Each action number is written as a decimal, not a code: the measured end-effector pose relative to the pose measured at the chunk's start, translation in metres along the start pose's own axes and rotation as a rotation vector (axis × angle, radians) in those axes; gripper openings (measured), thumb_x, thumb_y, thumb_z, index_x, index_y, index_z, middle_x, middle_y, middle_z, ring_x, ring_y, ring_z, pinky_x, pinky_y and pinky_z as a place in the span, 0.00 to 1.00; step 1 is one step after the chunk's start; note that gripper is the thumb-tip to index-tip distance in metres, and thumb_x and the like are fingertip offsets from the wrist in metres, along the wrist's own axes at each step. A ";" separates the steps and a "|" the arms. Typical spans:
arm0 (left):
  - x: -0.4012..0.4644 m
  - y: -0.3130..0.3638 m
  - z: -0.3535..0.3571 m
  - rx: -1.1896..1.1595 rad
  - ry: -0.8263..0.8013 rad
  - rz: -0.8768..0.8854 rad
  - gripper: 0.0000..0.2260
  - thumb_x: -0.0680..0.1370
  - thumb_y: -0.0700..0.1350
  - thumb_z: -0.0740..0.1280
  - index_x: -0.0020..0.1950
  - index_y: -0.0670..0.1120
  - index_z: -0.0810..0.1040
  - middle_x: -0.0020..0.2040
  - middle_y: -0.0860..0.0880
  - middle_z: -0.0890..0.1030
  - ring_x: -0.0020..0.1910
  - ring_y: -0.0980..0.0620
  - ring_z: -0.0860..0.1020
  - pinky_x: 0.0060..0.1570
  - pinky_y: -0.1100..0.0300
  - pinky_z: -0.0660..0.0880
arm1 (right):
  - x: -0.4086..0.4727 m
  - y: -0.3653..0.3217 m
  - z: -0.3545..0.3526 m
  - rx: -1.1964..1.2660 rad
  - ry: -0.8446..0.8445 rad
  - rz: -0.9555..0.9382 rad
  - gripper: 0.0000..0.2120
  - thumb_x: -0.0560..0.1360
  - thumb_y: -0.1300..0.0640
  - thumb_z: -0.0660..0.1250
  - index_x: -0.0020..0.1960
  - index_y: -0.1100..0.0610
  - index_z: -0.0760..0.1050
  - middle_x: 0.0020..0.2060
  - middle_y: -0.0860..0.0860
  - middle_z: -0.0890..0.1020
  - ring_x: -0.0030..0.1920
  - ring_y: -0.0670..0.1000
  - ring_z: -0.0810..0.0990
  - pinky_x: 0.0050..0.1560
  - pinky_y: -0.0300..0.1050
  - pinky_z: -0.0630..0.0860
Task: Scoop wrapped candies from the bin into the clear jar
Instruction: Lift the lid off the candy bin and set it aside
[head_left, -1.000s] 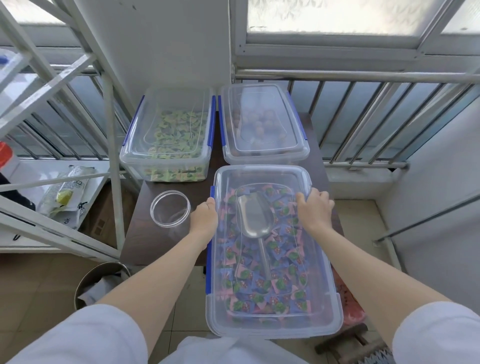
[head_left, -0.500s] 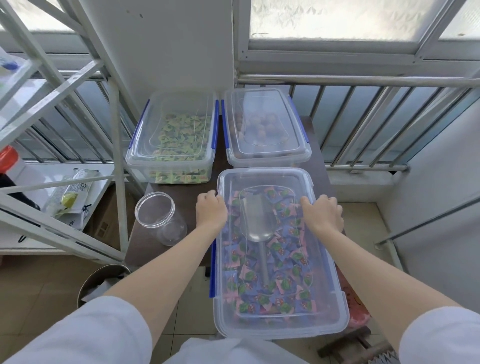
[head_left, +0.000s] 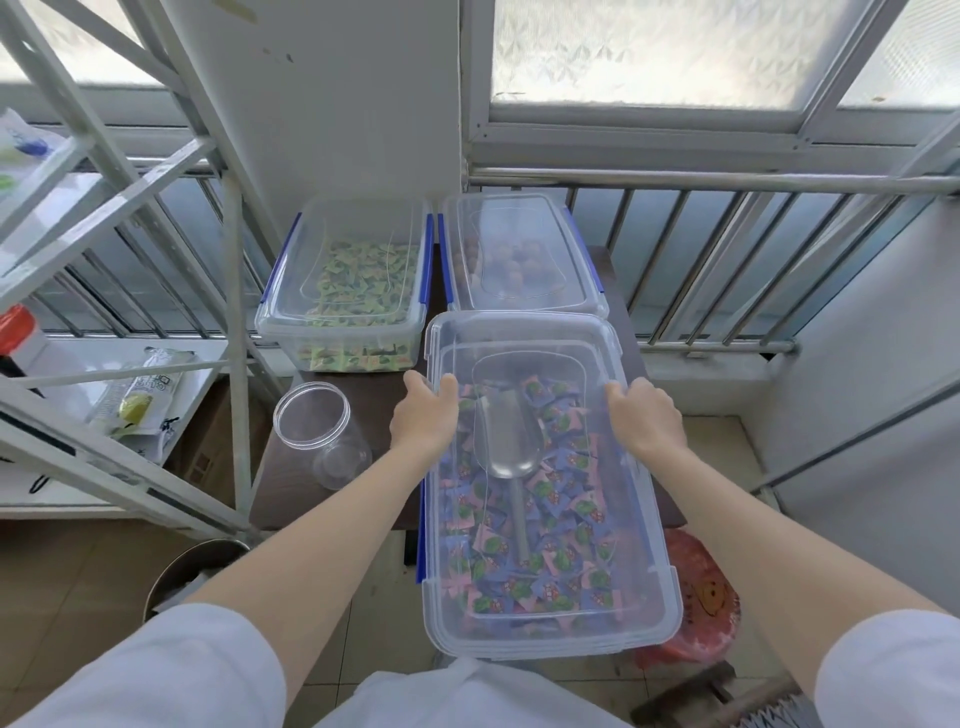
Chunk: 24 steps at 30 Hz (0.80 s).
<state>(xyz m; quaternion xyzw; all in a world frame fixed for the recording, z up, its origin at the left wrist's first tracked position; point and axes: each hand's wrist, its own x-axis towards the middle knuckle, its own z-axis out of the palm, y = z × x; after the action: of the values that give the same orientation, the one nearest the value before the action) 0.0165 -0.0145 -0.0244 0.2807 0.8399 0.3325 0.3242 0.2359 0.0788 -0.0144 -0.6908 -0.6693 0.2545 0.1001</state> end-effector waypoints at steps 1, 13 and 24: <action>0.001 -0.001 -0.001 -0.101 -0.021 -0.010 0.13 0.78 0.56 0.54 0.47 0.47 0.63 0.40 0.46 0.70 0.37 0.45 0.69 0.39 0.53 0.66 | 0.000 0.000 -0.003 0.026 0.002 -0.011 0.17 0.79 0.48 0.51 0.51 0.61 0.69 0.47 0.58 0.74 0.45 0.59 0.73 0.42 0.49 0.67; 0.006 -0.003 0.005 -0.193 -0.061 -0.105 0.16 0.79 0.59 0.55 0.45 0.47 0.64 0.37 0.48 0.69 0.30 0.50 0.66 0.31 0.57 0.64 | -0.008 0.012 0.002 0.299 -0.104 0.009 0.15 0.80 0.48 0.55 0.48 0.60 0.68 0.41 0.53 0.71 0.40 0.53 0.69 0.36 0.47 0.63; 0.030 0.050 -0.030 -0.476 0.009 -0.071 0.16 0.80 0.57 0.57 0.52 0.44 0.68 0.38 0.48 0.68 0.30 0.51 0.65 0.30 0.58 0.64 | 0.001 0.014 -0.058 0.900 -0.611 0.113 0.23 0.76 0.44 0.64 0.66 0.55 0.74 0.53 0.57 0.83 0.34 0.48 0.84 0.37 0.45 0.76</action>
<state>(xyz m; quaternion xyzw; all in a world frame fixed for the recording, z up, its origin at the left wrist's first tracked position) -0.0114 0.0256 0.0185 0.1652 0.7488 0.5106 0.3890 0.2760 0.0899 0.0278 -0.5092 -0.4547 0.7100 0.1729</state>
